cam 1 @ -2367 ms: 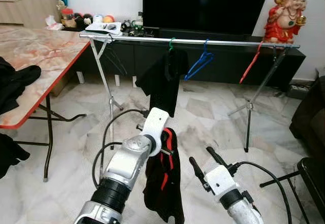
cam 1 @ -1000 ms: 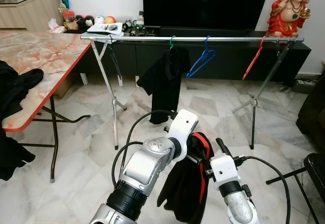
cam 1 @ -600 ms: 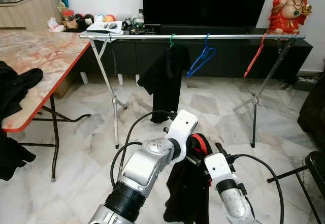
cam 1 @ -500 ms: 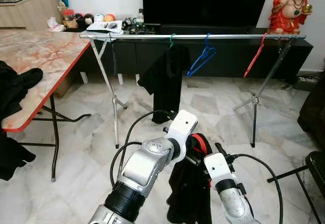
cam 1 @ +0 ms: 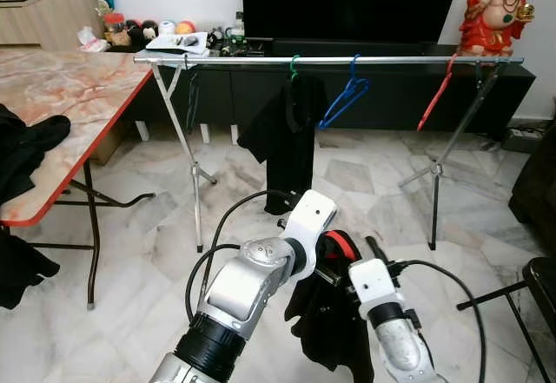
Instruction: Hang hanger
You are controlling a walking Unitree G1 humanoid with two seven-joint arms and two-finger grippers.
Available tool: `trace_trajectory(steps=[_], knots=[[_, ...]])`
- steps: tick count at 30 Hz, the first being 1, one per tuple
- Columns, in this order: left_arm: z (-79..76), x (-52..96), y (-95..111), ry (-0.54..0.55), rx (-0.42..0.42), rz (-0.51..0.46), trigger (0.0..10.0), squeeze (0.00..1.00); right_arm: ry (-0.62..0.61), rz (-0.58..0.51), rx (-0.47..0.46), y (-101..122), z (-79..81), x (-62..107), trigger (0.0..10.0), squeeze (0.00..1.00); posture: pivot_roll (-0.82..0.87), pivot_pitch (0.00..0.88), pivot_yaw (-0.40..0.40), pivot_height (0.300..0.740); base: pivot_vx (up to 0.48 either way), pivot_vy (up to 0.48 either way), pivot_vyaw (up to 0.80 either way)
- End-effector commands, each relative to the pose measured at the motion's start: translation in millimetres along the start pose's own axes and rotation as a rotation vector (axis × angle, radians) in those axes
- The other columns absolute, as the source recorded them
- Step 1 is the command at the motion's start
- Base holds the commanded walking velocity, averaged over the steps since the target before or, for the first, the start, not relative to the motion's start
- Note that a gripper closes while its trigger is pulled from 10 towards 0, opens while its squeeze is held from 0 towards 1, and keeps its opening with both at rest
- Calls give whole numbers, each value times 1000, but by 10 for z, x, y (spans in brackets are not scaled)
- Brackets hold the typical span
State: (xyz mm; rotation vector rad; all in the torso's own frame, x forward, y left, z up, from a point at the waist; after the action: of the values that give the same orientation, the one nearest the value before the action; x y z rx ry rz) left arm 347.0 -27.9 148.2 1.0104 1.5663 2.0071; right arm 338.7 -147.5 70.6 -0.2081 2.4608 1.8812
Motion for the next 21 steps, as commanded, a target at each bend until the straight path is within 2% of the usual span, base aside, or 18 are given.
trace_trajectory(steps=[1, 4, 9, 14, 21], knots=[[-30, 13, 8, -17, 5, -2, 10000, 0, -63, -26, -21, 71, -115, 10, 10000, 0, 116, 50, 31, 740, 0, 0, 0], [-38, 11, -3, -22, 0, 2, 10000, 0, -24, -43, -42, 113, -43, 102, 10000, 0, 111, 50, 34, 740, 0, 0, 0], [-51, 9, -1, -29, -5, 2, 10000, 0, 6, -24, -49, 91, 35, 162, 10000, 0, 111, 50, 33, 740, 0, 0, 0], [-47, 19, -14, -31, -11, 5, 10000, 0, 120, 111, -122, -66, 223, 255, 10000, 0, 113, 47, 34, 740, 0, 0, 0], [-59, 12, -1, -36, -18, 3, 10000, 0, 51, 97, -82, -49, 70, 209, 10000, 0, 111, 41, 34, 740, 0, 0, 0]])
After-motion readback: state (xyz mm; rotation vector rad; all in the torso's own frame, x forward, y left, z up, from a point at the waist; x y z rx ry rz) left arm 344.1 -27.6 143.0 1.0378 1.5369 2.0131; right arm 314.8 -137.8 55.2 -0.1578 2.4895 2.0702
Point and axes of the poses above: a point about 5 cm out from each wrist's last joint towards the gripper, its own x axis pointing back from the gripper into the wrist, its own y axis along the axis of the wrist's last joint, z = x × y, the point moved 5 cm from there along -x, pointing out of the wrist towards the gripper, and after that the axes turned 10 degrees about -x, right-handed, at the moved point
